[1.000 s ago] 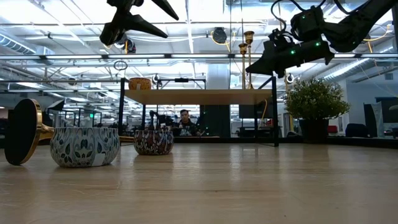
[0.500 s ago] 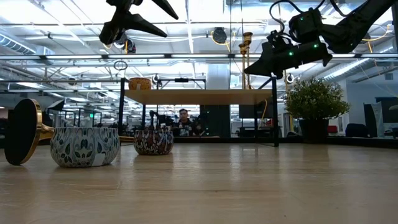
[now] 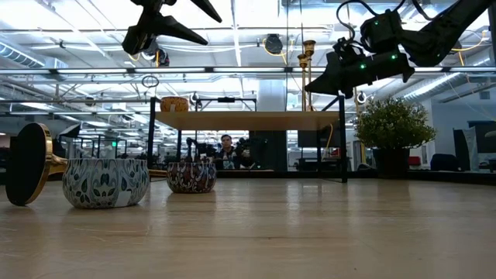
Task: Pick & Place candle stick holders
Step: Put the right candle holder aligned with the other candle holder on the shelf
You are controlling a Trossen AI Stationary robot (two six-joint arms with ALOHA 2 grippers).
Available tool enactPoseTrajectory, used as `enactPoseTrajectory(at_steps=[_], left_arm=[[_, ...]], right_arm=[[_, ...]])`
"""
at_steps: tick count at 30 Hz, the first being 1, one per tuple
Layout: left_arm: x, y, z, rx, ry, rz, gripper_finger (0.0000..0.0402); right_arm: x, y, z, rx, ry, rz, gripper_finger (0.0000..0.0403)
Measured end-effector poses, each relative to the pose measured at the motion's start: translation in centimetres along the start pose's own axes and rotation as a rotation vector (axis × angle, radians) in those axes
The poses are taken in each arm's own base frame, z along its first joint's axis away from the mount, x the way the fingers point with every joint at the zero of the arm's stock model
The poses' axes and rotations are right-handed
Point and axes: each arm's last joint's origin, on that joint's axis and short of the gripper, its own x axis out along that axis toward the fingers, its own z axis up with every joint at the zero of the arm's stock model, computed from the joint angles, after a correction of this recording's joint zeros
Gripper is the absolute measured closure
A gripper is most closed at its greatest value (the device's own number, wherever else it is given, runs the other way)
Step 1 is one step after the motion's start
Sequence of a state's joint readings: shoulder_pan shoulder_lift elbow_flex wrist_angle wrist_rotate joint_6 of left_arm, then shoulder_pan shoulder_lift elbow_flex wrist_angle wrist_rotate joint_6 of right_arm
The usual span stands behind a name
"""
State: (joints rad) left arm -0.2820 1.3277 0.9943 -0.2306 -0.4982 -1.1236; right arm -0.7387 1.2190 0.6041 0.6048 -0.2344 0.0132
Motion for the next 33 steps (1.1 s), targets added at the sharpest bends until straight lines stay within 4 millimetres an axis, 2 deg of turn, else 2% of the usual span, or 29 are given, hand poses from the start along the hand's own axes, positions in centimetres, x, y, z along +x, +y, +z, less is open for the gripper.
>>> enactPoseTrajectory(at_steps=[6,15,25,33], left_arm=[[0.0,0.0,0.0,0.000,0.000,0.000,0.0225],[0.0,0.0,0.0,-0.003,-0.002,0.001,0.0225],[0.0,0.0,0.0,-0.007,-0.008,0.004,0.0225],[0.0,0.0,0.0,-0.007,-0.008,0.003,0.0224]], right_arm=[[0.0,0.0,-0.1,-0.018,0.012,0.000,0.0379],[0.0,-0.1,-0.4,-0.015,0.029,-0.025,0.0337],[-0.6,0.1,0.6,-0.036,-0.012,-0.030,0.0333],[-1.9,0.2,1.4,-0.051,-0.010,-0.109,0.0333]])
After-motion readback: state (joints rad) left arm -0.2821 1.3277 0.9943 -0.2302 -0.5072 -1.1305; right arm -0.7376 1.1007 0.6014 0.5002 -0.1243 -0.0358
